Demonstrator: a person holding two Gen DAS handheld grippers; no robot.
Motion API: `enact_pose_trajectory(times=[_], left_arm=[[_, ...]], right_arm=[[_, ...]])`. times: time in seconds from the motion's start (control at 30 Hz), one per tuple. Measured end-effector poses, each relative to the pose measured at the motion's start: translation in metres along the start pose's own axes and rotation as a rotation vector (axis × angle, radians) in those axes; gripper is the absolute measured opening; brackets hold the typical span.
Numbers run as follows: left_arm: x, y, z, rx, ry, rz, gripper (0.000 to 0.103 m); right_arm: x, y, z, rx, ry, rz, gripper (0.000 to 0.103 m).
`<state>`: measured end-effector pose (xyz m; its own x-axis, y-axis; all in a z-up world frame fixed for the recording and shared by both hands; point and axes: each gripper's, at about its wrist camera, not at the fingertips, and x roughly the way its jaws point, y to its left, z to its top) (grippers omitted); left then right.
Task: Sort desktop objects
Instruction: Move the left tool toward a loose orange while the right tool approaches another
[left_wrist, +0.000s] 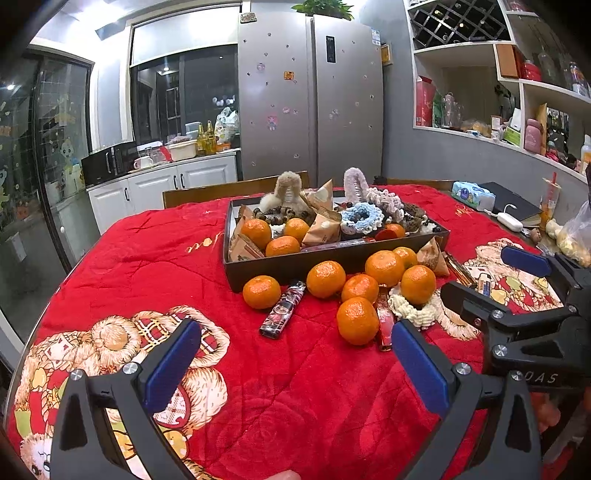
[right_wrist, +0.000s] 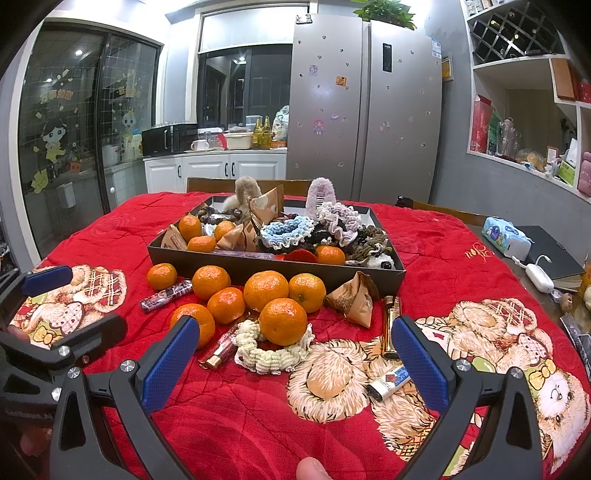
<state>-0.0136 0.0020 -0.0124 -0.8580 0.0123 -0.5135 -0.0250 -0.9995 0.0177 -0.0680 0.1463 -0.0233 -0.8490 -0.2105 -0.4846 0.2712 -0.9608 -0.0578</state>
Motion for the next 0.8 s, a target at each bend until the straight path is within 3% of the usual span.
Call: enact_pose_trajectory(times=[0.2,0.37,0.5,0.7,0.8], left_arm=[[0.007,0.002,0.003,-0.011,0.035,-0.035,0.103],[0.015,-0.004,0.011,-0.011,0.046,-0.087,0.103],[0.025,-0.010,0.022,-0.002,0.080,-0.096,0.103],[0.038,-0.014,0.045,-0.023,0.120,-0.122,0.103],[0.047,-0.013,0.048,-0.046,0.142,-0.131,0.103]], right_arm=[[0.005,-0.001,0.001,0.003,0.032,0.001,0.103],[0.016,-0.015,0.006,0.031,0.055,0.086,0.103],[0.020,-0.018,0.008,0.018,0.051,0.058,0.103],[0.035,-0.043,0.015,0.139,0.121,0.114,0.103],[0.043,-0.046,0.020,0.126,0.152,0.124,0.103]])
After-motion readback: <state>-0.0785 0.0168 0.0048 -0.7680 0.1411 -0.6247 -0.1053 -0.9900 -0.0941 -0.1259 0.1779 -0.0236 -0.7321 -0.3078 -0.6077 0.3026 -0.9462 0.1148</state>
